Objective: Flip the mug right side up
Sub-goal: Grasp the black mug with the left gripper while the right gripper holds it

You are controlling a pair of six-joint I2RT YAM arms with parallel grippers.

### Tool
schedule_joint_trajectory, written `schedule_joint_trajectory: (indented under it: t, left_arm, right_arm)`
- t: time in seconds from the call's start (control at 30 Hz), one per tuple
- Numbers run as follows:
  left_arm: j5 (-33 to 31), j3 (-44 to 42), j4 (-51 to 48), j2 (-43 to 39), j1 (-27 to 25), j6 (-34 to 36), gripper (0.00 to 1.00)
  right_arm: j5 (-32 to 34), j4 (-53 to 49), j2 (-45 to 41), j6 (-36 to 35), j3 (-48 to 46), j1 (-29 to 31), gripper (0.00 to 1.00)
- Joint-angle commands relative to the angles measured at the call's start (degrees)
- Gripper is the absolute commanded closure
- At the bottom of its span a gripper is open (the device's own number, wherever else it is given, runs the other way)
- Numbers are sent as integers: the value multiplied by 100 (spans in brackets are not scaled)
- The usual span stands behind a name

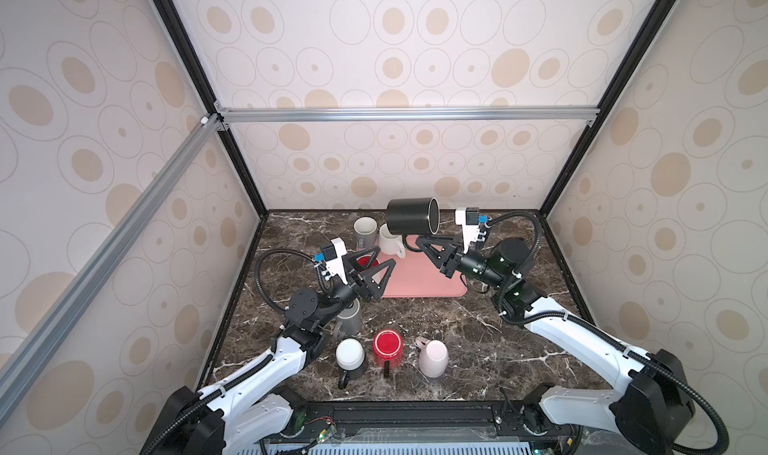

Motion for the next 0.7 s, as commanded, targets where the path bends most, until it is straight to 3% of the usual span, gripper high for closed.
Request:
schedule_joint_trajectory:
  t: [0.0, 0.2, 0.67]
  left_arm:
    - [451, 37, 856, 93, 50, -300, 25]
    - [622, 136, 1365, 293, 55, -534, 30]
    - [800, 286, 1680, 424, 52, -877, 59]
  right_arm:
    - [-647, 1495, 63, 678, 388, 46, 100]
    - [-976, 1592, 191, 799, 431, 206, 100]
    - [-1112, 1384, 500, 605, 472, 466, 100]
